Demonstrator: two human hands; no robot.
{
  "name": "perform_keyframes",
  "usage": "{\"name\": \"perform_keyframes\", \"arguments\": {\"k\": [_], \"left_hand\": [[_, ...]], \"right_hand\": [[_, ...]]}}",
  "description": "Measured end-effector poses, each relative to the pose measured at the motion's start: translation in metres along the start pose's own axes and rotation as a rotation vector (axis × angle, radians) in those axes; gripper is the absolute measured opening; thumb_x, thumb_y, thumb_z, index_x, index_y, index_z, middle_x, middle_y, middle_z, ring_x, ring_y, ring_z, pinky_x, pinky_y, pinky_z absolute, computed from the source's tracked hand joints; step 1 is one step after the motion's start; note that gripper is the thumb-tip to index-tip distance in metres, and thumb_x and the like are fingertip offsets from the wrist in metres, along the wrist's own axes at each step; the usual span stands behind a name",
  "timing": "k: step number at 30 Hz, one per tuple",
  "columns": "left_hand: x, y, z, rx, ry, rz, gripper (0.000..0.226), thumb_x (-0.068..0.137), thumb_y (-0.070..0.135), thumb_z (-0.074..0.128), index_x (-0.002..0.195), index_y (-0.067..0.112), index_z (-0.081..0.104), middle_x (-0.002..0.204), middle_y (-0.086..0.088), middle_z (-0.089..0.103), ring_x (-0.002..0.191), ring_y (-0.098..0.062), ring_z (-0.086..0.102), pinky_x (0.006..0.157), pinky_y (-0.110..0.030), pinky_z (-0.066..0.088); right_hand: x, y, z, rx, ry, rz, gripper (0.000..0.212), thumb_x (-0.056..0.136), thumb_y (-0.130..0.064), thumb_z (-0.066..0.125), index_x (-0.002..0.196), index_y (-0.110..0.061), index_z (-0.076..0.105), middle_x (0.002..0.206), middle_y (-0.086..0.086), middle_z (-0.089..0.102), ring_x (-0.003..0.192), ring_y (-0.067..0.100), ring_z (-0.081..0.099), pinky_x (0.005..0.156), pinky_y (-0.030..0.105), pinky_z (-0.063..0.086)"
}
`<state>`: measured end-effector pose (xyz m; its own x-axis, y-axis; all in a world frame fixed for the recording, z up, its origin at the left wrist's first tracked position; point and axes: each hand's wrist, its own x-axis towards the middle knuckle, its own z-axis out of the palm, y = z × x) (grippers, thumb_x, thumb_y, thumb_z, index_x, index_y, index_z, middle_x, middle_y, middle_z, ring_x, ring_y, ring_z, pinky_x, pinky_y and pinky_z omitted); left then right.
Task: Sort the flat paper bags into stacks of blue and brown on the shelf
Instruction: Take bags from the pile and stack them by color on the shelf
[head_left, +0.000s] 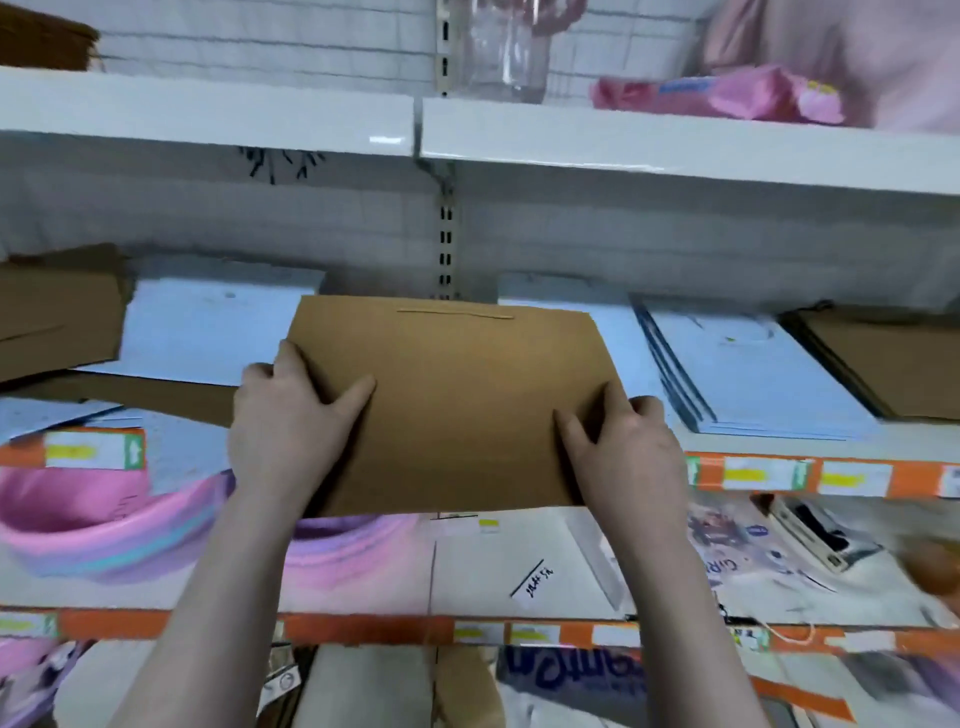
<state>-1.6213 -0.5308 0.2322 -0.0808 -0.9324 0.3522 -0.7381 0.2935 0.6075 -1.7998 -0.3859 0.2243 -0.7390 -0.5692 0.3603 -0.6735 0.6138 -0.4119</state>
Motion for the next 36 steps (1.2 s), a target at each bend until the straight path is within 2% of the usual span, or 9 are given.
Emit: {"name": "perform_keyframes", "arguments": {"k": [4,10,13,21,27,36], "left_hand": [[-0.042,0.060,0.037,0.025,-0.052,0.105,0.082,0.074,0.056,0.067,0.127,-0.003,0.044,0.109,-0.032,0.049,0.104,-0.046,0.047,0.089,-0.049,0.040],[-0.074,0.137,0.076,-0.006,-0.103,0.195,0.085,0.073,0.057,0.068,0.132,0.003,0.043,0.111,-0.029,0.048,0.109,-0.043,0.046,0.092,-0.048,0.039],[-0.082,0.169,0.098,-0.022,-0.135,0.238,0.082,0.073,0.056,0.068,0.129,0.001,0.045,0.111,-0.028,0.048,0.109,-0.043,0.046,0.092,-0.047,0.039],[-0.097,0.251,0.179,-0.109,-0.261,0.261,0.074,0.075,0.055,0.066,0.123,0.003,0.046,0.117,-0.025,0.046,0.111,-0.042,0.045,0.090,-0.047,0.040],[-0.099,0.332,0.247,-0.132,-0.322,0.276,0.079,0.077,0.054,0.065,0.135,0.006,0.039,0.120,-0.026,0.045,0.112,-0.042,0.046,0.090,-0.045,0.041],[-0.133,0.435,0.319,-0.138,-0.362,0.264,0.079,0.077,0.053,0.065,0.133,0.003,0.039,0.123,-0.024,0.046,0.116,-0.041,0.044,0.091,-0.046,0.040]], "right_hand": [[-0.002,0.075,-0.033,-0.039,0.009,0.095,0.047,0.092,-0.051,0.044,0.117,-0.011,0.050,0.115,0.014,0.049,0.106,0.034,0.051,0.083,0.037,0.041],[0.008,0.152,-0.066,-0.058,0.036,0.188,0.046,0.093,-0.049,0.045,0.119,-0.011,0.050,0.114,0.016,0.050,0.107,0.034,0.050,0.084,0.037,0.039],[0.019,0.183,-0.075,-0.048,0.047,0.242,0.046,0.093,-0.049,0.045,0.120,-0.012,0.050,0.116,0.016,0.049,0.108,0.035,0.050,0.084,0.037,0.040],[0.072,0.275,-0.088,-0.090,0.085,0.306,0.046,0.092,-0.048,0.046,0.121,-0.014,0.052,0.112,0.015,0.049,0.107,0.036,0.050,0.086,0.037,0.040],[0.138,0.348,-0.102,-0.100,0.091,0.363,0.047,0.090,-0.050,0.049,0.121,-0.015,0.053,0.111,0.014,0.049,0.106,0.036,0.051,0.088,0.037,0.040],[0.196,0.462,-0.126,-0.121,0.115,0.428,0.050,0.090,-0.052,0.047,0.120,-0.013,0.053,0.113,0.013,0.051,0.108,0.033,0.050,0.090,0.040,0.043]]}}
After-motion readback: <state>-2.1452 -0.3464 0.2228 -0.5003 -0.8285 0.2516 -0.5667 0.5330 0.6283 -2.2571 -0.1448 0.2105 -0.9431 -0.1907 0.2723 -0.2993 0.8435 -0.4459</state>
